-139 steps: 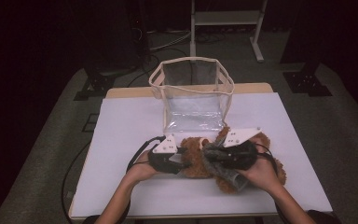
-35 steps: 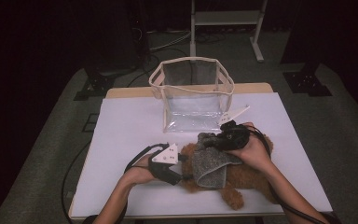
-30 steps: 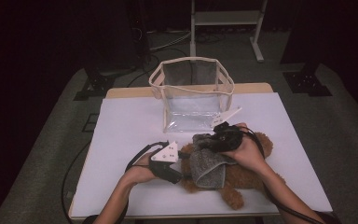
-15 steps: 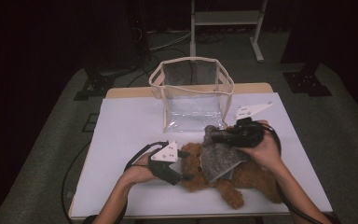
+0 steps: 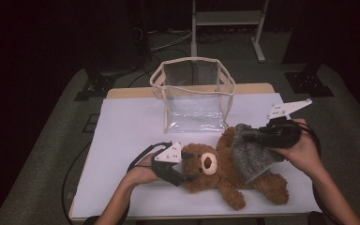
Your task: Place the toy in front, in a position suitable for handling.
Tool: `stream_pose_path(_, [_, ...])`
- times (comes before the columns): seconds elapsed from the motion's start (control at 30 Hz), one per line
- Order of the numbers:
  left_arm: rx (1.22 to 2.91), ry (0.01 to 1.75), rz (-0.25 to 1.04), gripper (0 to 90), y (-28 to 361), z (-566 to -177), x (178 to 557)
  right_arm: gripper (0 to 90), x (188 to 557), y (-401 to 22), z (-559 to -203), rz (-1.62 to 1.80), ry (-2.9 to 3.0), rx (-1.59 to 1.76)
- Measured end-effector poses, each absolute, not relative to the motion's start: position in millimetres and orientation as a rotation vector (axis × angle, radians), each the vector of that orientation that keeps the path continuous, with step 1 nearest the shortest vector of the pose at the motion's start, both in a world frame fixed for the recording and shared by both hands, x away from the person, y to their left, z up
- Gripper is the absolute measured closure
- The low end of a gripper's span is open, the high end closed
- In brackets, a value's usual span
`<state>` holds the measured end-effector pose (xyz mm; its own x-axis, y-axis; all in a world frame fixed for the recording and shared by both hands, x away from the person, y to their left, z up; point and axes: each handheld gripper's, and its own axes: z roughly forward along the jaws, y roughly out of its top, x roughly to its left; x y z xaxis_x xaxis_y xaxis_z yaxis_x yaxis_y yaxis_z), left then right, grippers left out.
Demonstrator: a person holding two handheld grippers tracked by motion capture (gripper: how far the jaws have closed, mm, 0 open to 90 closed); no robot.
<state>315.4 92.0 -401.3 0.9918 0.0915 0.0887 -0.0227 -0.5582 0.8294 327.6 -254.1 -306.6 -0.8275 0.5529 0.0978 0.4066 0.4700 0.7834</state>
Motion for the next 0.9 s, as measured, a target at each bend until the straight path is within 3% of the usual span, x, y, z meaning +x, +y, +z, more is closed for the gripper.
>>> stream_pose_path(0.23, [2.121, 0.053, 0.192, 25.8, 90, -396, 316, 76.1, 350, -189, -353, 1.251, 2.743, 0.757])
stream_pose_path(0.37, [2.139, 0.046, 0.198, 25.5, 85, -397, 314, 76.1, 352, -160, -356, 1.246, 2.76, 0.687])
stream_pose_path(0.67, [2.16, -0.011, 0.161, 30.5, 81, -401, 308, 76.1, 351, -197, -357, 1.301, 2.737, 0.8])
stream_pose_path(0.9, [2.177, -0.058, 0.141, 30.4, 80, -398, 303, 75.9, 354, -160, -353, 1.35, 2.792, 0.691])
